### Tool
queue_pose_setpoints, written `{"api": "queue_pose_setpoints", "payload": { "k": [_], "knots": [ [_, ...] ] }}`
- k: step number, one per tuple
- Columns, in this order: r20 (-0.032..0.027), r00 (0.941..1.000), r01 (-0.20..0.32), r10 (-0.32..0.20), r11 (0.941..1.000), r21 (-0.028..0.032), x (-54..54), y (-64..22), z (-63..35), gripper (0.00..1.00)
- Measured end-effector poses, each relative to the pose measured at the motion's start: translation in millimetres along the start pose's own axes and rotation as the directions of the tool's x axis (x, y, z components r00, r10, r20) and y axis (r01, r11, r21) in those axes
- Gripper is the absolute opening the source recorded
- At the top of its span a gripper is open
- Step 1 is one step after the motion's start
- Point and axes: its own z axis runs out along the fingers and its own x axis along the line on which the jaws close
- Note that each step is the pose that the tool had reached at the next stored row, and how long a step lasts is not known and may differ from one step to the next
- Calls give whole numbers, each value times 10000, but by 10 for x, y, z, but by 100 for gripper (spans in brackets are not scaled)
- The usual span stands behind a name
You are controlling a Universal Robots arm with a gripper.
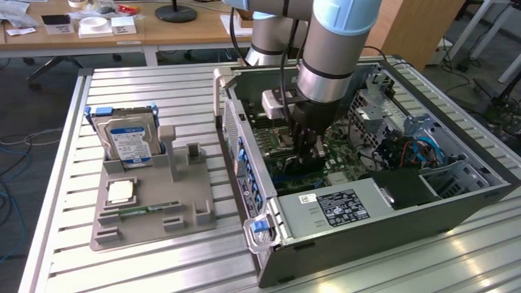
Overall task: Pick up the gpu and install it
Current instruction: 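Insert the gpu into the slot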
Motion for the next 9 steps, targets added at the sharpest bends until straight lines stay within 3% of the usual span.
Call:
{"api": "queue_pose_setpoints", "payload": {
  "k": [9],
  "knots": [
    [-1,10000,0,0,10000,-1,1,11,4,26]
  ]
}}
